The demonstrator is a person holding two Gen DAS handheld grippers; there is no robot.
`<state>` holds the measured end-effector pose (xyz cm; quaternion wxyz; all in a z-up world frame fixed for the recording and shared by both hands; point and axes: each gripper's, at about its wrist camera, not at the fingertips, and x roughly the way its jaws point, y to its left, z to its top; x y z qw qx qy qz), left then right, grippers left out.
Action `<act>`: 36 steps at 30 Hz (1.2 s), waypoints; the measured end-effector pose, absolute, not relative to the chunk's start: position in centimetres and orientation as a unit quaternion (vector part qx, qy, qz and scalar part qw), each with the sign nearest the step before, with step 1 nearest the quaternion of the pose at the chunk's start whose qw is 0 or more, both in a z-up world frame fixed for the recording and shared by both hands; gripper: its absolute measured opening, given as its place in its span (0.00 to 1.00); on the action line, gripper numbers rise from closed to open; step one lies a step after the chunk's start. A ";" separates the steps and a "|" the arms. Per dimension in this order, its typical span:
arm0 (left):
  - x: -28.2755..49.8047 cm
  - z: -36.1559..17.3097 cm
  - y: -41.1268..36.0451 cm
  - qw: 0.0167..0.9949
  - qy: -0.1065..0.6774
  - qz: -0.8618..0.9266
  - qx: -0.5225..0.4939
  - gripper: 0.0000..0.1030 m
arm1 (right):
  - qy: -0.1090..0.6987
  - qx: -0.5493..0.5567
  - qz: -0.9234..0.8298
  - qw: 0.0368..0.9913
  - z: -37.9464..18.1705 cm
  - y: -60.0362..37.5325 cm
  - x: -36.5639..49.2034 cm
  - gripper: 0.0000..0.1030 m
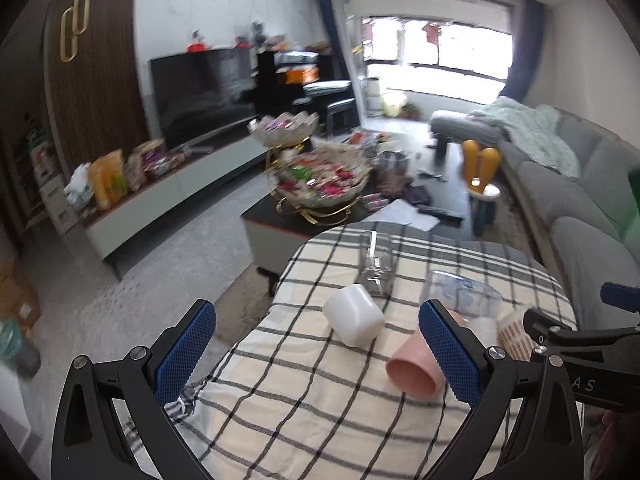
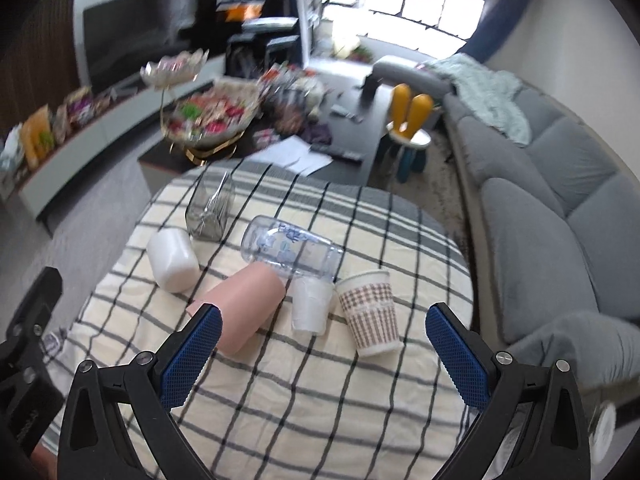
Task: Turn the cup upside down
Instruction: 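Reach the right gripper to the clear Happy Cat bottle and grasp it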
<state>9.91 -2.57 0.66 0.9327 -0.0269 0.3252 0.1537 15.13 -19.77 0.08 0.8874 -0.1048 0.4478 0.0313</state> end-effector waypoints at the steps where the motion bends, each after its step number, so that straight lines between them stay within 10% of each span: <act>1: 10.5 0.5 -2.4 0.925 0.335 0.172 -0.042 1.00 | 0.457 -0.120 0.041 0.880 -0.2 -19.5 16.2 0.99; 36: 22.6 -8.0 -3.0 0.779 0.475 0.311 -0.266 1.00 | 0.663 -0.429 0.283 0.544 -14.1 -11.7 34.1 0.82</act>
